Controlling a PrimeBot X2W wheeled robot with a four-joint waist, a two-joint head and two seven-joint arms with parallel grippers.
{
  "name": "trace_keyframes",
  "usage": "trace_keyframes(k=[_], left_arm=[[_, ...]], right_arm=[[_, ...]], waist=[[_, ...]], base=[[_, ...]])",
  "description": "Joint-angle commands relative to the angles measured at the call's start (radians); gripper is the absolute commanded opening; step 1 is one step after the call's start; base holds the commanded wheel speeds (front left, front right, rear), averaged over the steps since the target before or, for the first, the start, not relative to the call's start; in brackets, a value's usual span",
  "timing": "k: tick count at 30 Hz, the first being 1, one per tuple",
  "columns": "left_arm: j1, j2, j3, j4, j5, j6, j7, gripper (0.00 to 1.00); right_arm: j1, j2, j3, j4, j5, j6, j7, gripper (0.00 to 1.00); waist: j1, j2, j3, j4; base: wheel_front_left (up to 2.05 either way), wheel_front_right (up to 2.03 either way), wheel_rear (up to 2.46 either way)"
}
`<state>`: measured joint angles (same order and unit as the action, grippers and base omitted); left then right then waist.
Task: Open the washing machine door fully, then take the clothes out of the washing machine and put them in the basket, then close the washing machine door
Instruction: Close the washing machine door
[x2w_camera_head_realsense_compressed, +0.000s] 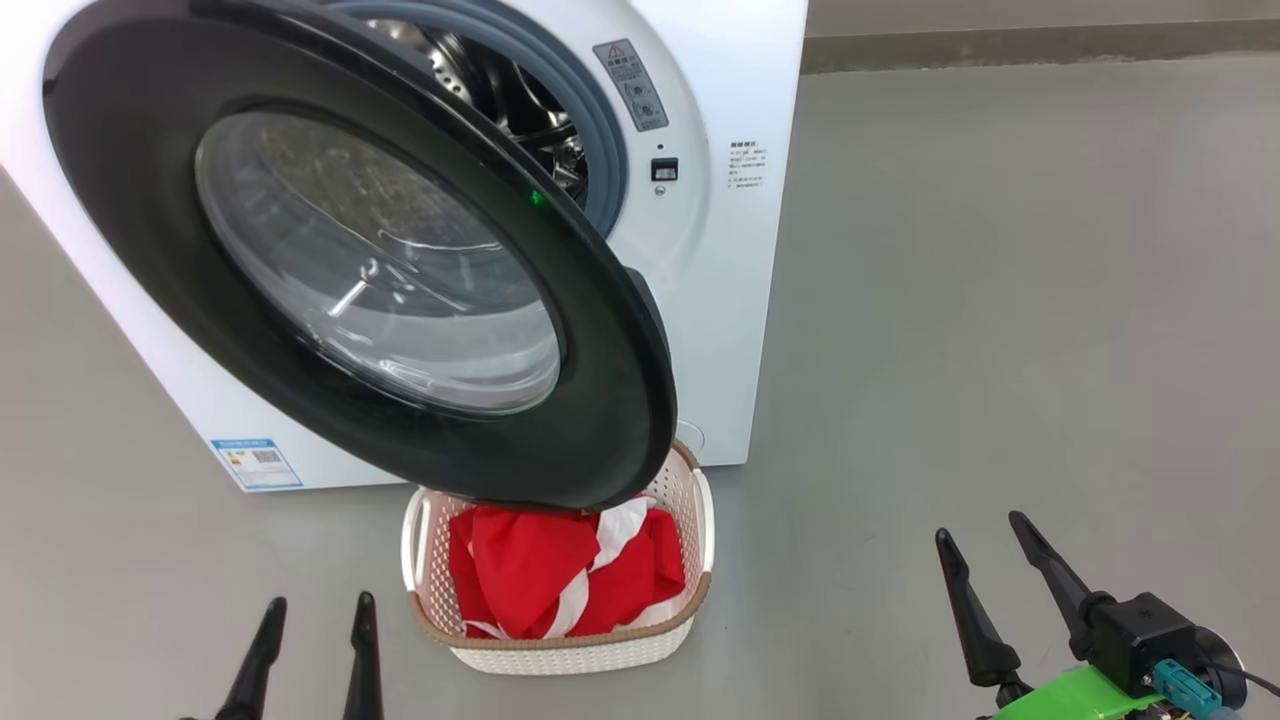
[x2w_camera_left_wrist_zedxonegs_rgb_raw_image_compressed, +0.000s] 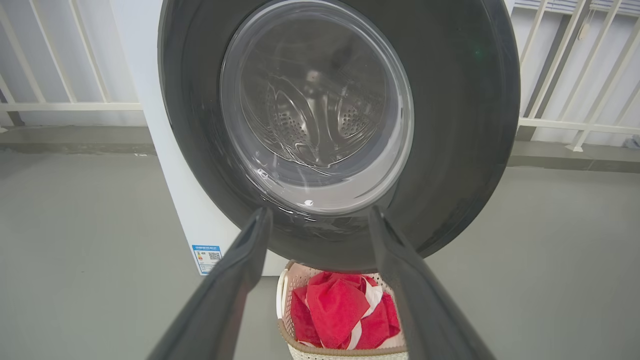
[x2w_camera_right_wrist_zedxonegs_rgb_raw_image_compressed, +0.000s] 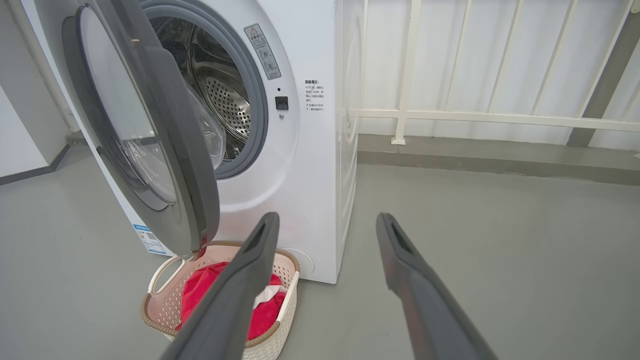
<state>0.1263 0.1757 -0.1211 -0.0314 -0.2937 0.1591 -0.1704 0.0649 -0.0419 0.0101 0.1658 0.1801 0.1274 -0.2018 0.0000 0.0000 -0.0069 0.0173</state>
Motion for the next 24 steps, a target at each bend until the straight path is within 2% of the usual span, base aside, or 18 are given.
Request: trace_keyframes(k=[1,24], left_arm=[[-0.014,0.015,0.027,-0.017,0.022,0.013,-0.01,1.0],[-0.004,0.02,-0.004,-0.02,0.035,0.034,0.007,1.0]], right_arm=[[-0.007,-0.008,0.016,-0.031,-0.005,0.003,-0.001,1.0],[0.009,-0.008,0.014,-0.044,0.002,0.003,0.01,1.0]], waist=[[0.0,0.0,-0.004,0.003],[0.0,0.0,-0.017,0.004]], base=[[0.0,0.0,0.0],[0.0,0.0,0.0]])
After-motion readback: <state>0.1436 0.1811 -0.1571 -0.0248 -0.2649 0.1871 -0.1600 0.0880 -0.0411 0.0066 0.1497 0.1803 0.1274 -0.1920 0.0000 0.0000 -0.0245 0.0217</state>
